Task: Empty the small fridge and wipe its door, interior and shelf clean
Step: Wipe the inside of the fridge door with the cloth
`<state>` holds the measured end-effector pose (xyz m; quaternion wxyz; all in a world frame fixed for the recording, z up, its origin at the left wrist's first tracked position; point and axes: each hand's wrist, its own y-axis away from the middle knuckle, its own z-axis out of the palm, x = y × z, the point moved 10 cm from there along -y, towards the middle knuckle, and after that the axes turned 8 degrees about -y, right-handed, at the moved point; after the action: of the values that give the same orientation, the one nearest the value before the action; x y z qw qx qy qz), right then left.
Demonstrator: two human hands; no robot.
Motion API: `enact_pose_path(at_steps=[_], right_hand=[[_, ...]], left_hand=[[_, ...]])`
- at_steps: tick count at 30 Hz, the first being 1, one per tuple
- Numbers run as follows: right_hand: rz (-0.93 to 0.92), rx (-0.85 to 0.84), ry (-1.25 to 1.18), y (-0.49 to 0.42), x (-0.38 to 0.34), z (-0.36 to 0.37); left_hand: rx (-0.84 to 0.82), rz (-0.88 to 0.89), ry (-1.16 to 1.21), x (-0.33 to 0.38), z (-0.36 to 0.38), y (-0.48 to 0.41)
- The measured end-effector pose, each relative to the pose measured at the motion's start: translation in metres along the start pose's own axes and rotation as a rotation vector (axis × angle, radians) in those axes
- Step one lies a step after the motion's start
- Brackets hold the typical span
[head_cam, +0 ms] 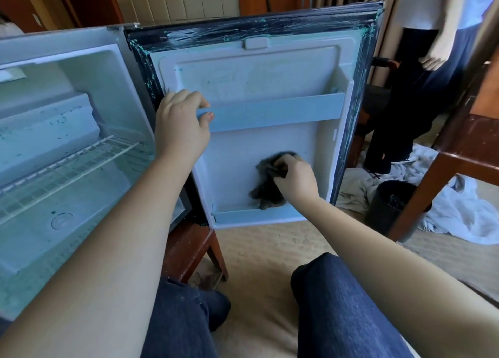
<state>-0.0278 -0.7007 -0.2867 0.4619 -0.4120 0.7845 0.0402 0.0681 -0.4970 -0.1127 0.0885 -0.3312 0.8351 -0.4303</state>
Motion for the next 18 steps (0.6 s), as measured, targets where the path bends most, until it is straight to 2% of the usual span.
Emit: enact_pose_path(at_steps=[4, 6, 8, 12, 13, 15, 18], right_hand=[[-0.237, 0.253, -0.086, -0.004, -0.063, -0.045], [-0.268, 0.276, 0.002, -0.001, -0.071, -0.047], [-0.217, 0.223, 0.12, 0.0, -0.055, -0.037], [0.237, 0.119, 0.017, 0.008, 0.024, -0.021], [0.296, 0.084, -0.01, 0.012, 0.036, -0.016], [0.257, 0.103, -0.061, 0.015, 0.035, -0.019], [0.042, 0.298, -0.138, 0.01, -0.006, -0.05]], left_hand=[[0.003, -0.004, 0.002, 0.001, -0.002, 0.0], [-0.001, -0.008, -0.011, 0.001, -0.002, 0.0], [-0.002, -0.012, -0.01, 0.0, -0.001, 0.001], [0.0, -0.011, -0.017, 0.003, 0.0, -0.001], [0.001, -0.012, -0.021, 0.004, 0.001, -0.001], [0.011, -0.004, -0.023, 0.004, 0.002, 0.0], [0.028, 0.022, -0.029, 0.004, 0.0, 0.003]])
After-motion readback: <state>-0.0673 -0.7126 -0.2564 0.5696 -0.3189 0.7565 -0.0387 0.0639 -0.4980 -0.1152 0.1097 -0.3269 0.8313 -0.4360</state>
